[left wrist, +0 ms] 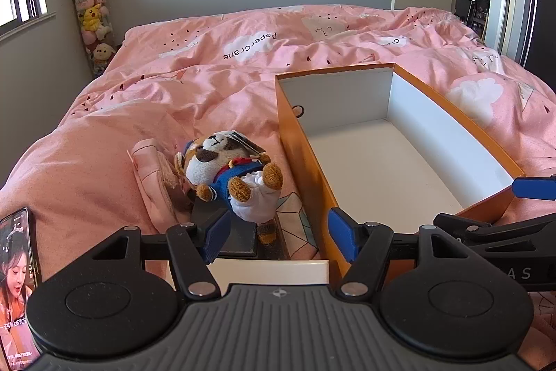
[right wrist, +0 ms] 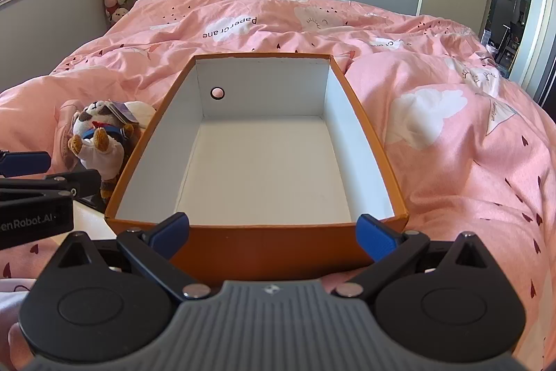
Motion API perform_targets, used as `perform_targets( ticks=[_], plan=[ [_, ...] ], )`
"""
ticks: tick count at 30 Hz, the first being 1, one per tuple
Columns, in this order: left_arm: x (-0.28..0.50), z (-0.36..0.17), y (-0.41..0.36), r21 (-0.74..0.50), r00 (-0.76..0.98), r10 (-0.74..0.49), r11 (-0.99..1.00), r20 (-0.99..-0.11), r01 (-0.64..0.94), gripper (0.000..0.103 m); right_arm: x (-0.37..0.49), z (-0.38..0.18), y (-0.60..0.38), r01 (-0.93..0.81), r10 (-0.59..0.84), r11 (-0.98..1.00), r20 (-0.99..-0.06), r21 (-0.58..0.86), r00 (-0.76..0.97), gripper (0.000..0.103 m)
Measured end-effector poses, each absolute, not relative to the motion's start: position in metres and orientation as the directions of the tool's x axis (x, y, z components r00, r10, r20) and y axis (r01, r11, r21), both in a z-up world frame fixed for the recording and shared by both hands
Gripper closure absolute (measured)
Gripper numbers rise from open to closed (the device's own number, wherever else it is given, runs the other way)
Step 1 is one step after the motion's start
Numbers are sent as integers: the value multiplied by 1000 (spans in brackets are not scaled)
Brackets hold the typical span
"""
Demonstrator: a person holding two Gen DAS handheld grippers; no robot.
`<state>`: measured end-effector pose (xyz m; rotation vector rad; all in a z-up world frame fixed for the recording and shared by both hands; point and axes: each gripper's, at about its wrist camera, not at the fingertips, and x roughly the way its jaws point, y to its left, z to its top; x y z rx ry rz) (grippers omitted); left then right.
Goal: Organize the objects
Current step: 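Move the left gripper to the red-panda plush while the right gripper approaches the white plush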
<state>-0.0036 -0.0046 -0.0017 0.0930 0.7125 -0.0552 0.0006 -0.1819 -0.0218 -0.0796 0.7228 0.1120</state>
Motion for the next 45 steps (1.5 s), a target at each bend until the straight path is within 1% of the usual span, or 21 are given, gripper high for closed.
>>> perform_targets(
  ticks=[14, 18, 19, 20, 22, 24, 25, 26, 27, 28, 29, 31, 33, 34, 37, 38, 40, 41, 42, 44, 45],
  plan=[
    [-4, 1, -7, 59, 760, -39, 993, -648, 101, 27, 2, -22, -182, -133, 75, 991, -669, -35, 739, 1],
    [-1, 2, -5, 62, 759, -40, 993, -650, 105, 27, 6, -18, -178, -155, 79, 986, -647, -61, 758, 1],
    [0, 3, -3, 58, 757, -42, 993, -652, 105, 29, 8, -16, -177, -162, 83, 985, -640, -66, 764, 1],
    [1, 4, -1, 53, 754, -47, 993, -655, 108, 33, 10, -13, -176, -170, 88, 983, -632, -69, 770, 1],
    [5, 5, 4, 31, 748, -58, 994, -661, 104, 38, 15, -7, -173, -195, 111, 978, -612, -72, 783, 3],
    [8, 7, 10, 8, 742, -71, 995, -666, 102, 40, 21, -1, -169, -237, 151, 969, -599, -68, 787, 10],
    [10, 8, 13, 1, 738, -74, 995, -670, 101, 42, 24, 1, -167, -257, 165, 964, -599, -71, 784, 12],
    [13, 9, 15, -3, 734, -79, 995, -675, 104, 48, 28, 4, -162, -281, 182, 957, -600, -74, 779, 15],
    [16, 9, 18, -7, 729, -83, 994, -679, 107, 50, 33, 6, -158, -302, 200, 950, -600, -73, 774, 20],
    [18, 10, 21, -15, 724, -91, 994, -683, 111, 54, 37, 8, -154, -324, 220, 944, -605, -68, 765, 22],
    [22, 11, 25, -31, 717, -101, 993, -690, 110, 57, 43, 11, -149, -351, 245, 934, -612, -57, 752, 28],
    [29, 12, 34, -70, 703, -117, 993, -701, 96, 59, 53, 15, -141, -398, 296, 917, -621, -28, 726, 33],
    [36, 14, 41, -95, 697, -122, 992, -707, 77, 60, 63, 17, -130, -440, 334, 898, -623, -18, 707, 41],
    [39, 15, 44, -97, 696, -116, 993, -708, 67, 62, 67, 18, -124, -461, 348, 887, -624, -22, 700, 43],
    [48, 17, 52, -97, 701, -96, 995, -707, 39, 65, 78, 19, -106, -514, 379, 857, -635, -34, 674, 51],
    [51, 18, 56, -99, 700, -89, 995, -709, 26, 66, 82, 19, -100, -529, 388, 848, -640, -35, 663, 55],
    [57, 18, 64, -107, 694, -82, 994, -715, 7, 66, 88, 19, -89, -563, 407, 825, -652, -37, 639, 60],
    [60, 17, 67, -113, 690, -81, 994, -719, -1, 66, 92, 18, -84, -579, 416, 815, -657, -37, 628, 65],
    [62, 16, 71, -123, 684, -85, 992, -725, -7, 66, 95, 18, -80, -590, 421, 806, -662, -40, 620, 67],
    [68, 13, 78, -166, 665, -109, 986, -739, -23, 66, 102, 16, -72, -601, 416, 797, -668, -59, 617, 69],
    [71, 11, 82, -199, 653, -126, 979, -746, -39, 66, 105, 15, -69, -606, 412, 792, -675, -67, 613, 73]
  ],
)
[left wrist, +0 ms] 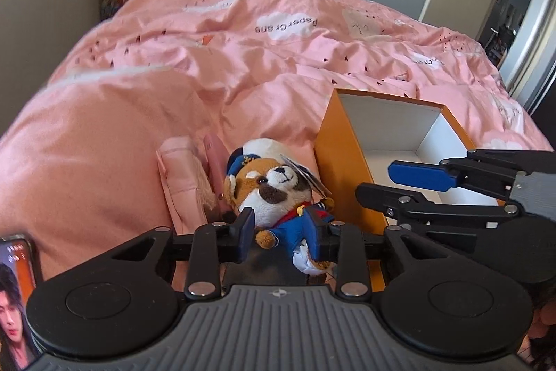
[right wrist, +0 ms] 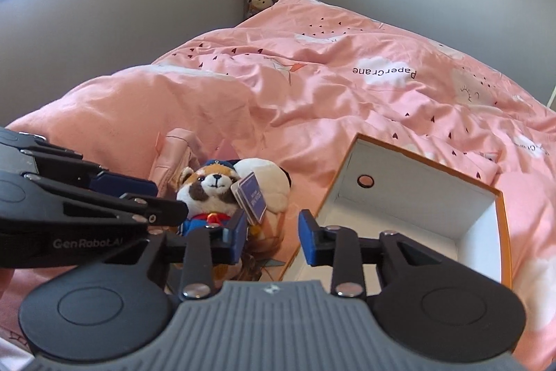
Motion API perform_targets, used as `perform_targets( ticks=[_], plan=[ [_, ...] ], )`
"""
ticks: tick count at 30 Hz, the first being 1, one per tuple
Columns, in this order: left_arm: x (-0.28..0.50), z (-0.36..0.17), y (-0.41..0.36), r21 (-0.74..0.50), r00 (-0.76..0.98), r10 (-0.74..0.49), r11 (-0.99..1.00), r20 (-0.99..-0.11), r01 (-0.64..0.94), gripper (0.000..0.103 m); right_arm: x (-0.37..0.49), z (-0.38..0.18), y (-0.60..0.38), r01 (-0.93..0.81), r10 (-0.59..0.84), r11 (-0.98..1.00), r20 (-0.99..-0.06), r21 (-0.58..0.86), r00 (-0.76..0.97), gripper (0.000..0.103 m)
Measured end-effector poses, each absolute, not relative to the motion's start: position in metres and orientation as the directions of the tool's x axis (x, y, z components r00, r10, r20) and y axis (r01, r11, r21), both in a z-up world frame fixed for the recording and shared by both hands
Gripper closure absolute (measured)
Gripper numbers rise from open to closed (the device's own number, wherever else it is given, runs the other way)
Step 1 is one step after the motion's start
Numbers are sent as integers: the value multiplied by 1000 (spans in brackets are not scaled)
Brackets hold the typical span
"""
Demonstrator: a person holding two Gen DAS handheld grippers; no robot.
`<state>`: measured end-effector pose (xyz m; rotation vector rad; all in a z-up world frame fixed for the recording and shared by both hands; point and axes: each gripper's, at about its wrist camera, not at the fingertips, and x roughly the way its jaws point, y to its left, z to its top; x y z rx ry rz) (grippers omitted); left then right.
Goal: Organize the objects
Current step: 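Move the left gripper to the red-panda plush while the right gripper approaches the white plush, then close the left gripper on the red-panda plush and lift it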
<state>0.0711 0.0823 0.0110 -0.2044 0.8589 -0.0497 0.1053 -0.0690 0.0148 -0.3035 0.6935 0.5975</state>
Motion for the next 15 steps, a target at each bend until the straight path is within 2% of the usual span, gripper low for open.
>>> perform_targets(
  ticks=[3, 5, 7, 15],
  plan=[
    [79, 4, 92, -275, 629, -159, 957, -761, -91, 63, 114, 9, -60, -631, 405, 771, -702, -82, 586, 82],
    [82, 0, 96, -303, 624, -166, 945, -764, -120, 57, 119, 2, -56, -640, 390, 762, -720, -98, 575, 85],
    [87, -4, 99, -338, 612, -189, 931, -768, -136, 50, 123, -3, -54, -649, 384, 754, -733, -102, 561, 85],
    [108, -25, 107, -416, 549, -241, 883, -801, -219, 39, 132, -16, -49, -700, 402, 708, -760, -95, 510, 87]
  ],
)
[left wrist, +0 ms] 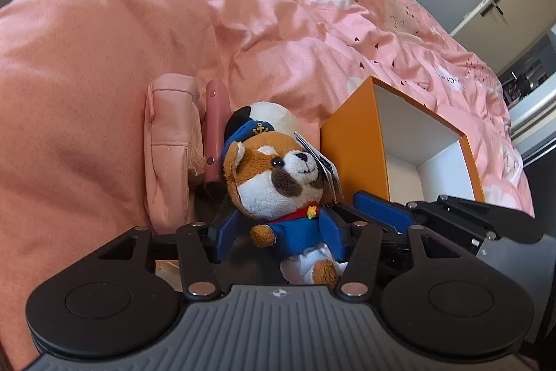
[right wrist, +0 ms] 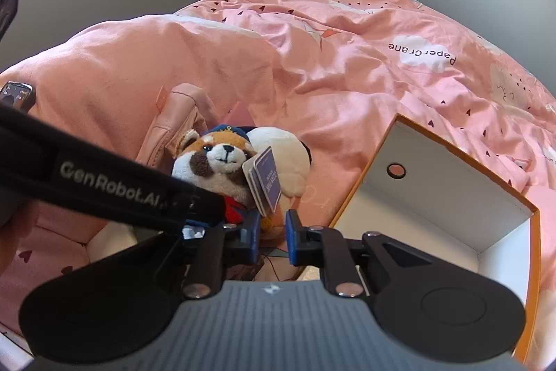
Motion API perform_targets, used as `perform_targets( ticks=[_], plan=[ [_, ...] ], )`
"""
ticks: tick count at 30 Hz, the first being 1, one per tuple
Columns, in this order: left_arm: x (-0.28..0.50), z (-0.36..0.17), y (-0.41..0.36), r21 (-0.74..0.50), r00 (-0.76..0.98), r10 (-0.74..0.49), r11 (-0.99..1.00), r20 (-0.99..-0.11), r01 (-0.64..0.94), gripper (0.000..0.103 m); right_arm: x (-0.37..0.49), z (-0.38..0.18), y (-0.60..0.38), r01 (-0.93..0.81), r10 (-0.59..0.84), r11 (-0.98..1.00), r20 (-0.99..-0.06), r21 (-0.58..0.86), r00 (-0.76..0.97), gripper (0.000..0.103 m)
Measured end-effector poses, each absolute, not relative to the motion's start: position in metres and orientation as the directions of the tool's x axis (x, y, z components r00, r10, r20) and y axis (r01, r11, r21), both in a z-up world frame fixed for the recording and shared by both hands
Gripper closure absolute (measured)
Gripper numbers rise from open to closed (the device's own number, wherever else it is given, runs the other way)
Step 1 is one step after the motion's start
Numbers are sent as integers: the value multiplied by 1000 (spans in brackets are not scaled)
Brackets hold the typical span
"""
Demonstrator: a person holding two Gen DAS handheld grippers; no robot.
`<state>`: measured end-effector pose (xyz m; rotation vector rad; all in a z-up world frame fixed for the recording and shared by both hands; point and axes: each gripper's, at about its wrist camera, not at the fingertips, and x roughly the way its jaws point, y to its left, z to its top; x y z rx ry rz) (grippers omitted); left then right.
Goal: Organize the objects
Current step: 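Close the left gripper on the red-panda plush and lift it, then grasp the white plush in the striped cup with the right gripper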
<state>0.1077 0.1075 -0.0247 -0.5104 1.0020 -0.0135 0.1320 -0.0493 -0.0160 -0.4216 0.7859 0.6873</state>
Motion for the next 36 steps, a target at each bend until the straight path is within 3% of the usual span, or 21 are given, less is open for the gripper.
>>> perform_targets(
  ticks=[10, 20, 29, 36],
  plan=[
    [129, -42, 107, -443, 545, -235, 849, -805, -288, 32, 138, -25, -46, -727, 414, 681, -774, -86, 479, 88],
    [122, -34, 98, -398, 604, -194, 890, -773, -223, 46, 139, -24, -44, -728, 418, 681, -771, -86, 481, 88],
    [119, -6, 98, -324, 663, -130, 929, -737, -179, 47, 143, -8, -40, -734, 448, 672, -738, -93, 504, 87],
    [133, 5, 116, -242, 667, -65, 954, -742, -176, 46, 165, -11, -26, -760, 435, 645, -782, -76, 447, 87]
  ],
)
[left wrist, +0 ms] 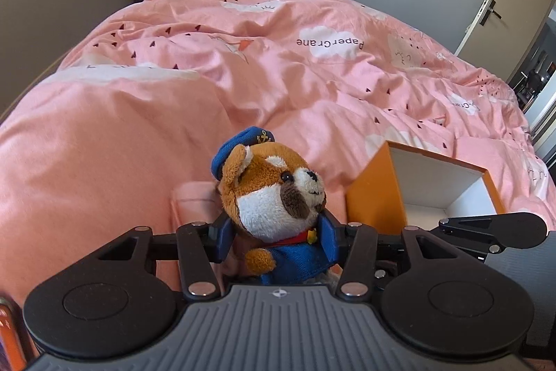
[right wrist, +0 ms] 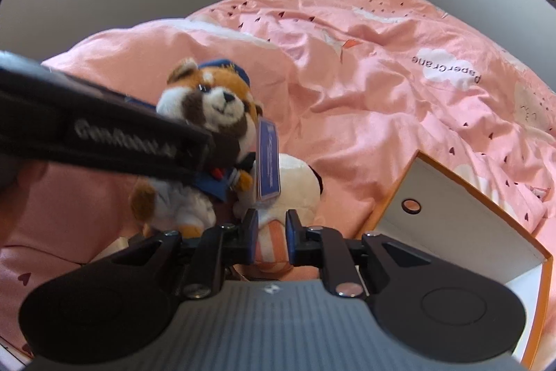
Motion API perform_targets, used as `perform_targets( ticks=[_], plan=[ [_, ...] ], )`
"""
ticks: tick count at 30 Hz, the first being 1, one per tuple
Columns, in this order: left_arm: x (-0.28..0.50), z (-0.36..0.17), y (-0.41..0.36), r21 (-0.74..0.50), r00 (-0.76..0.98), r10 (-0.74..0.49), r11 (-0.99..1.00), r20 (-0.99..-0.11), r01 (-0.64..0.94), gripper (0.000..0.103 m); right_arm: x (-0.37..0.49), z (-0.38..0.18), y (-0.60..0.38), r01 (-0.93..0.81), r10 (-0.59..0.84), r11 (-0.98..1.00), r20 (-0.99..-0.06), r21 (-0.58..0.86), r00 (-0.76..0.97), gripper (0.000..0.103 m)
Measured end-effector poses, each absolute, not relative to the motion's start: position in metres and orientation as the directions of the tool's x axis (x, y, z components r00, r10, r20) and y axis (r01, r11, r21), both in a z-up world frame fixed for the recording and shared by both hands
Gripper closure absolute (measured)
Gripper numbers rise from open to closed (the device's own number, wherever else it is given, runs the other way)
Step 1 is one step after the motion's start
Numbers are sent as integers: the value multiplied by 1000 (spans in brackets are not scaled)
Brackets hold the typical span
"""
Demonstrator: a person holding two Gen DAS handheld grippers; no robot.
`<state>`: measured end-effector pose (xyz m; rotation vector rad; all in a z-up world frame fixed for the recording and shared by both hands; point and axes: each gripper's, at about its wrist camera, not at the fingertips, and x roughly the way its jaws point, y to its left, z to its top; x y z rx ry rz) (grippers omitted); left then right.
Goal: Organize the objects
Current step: 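Grasp the white plush in the striped cup with the right gripper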
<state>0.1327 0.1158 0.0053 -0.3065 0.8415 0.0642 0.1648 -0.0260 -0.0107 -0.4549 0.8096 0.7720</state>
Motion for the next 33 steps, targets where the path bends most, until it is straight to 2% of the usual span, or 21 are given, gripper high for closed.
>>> perform_targets(
  ticks=[5, 7, 8, 9, 11, 18, 21, 23, 25, 27, 31, 33],
  plan=[
    [138, 3, 131, -197, 659, -12, 958, -752, -208, 46, 186, -21, -19, -764, 418, 645, -831, -12, 367, 86],
    [139, -1, 142, -213, 651, -15, 951, -759, -226, 46, 194, -24, -17, -756, 420, 654, -841, 21, 340, 82],
    [139, -3, 145, -217, 650, -15, 948, -760, -233, 46, 197, -25, -15, -750, 418, 661, -845, 30, 334, 74],
    [138, -4, 147, -220, 652, -13, 946, -758, -237, 46, 199, -26, -13, -745, 416, 666, -847, 38, 329, 60],
    [137, -5, 151, -230, 656, -16, 943, -755, -242, 46, 200, -28, -9, -742, 413, 669, -850, 40, 326, 50],
    [136, -10, 152, -239, 671, -24, 943, -741, -231, 46, 196, -47, 21, -789, 327, 607, -874, -98, 360, 49],
    [136, -11, 152, -238, 677, -26, 946, -736, -222, 46, 204, -55, 28, -779, 306, 618, -879, -108, 365, 36],
    [136, -12, 154, -244, 679, -30, 944, -733, -221, 46, 208, -60, 33, -771, 280, 622, -882, -133, 378, 33],
    [136, -13, 155, -254, 681, -38, 942, -731, -221, 46, 211, -65, 38, -762, 250, 625, -880, -171, 403, 33],
    [136, -13, 154, -251, 682, -35, 943, -730, -220, 46, 212, -66, 41, -756, 232, 623, -876, -201, 424, 38],
    [135, -13, 152, -240, 684, -28, 946, -729, -217, 46, 218, -70, 40, -747, 199, 626, -882, -222, 428, 38],
    [135, -13, 151, -236, 685, -26, 947, -728, -215, 46, 218, -69, 38, -745, 202, 628, -878, -224, 434, 45]
  ],
)
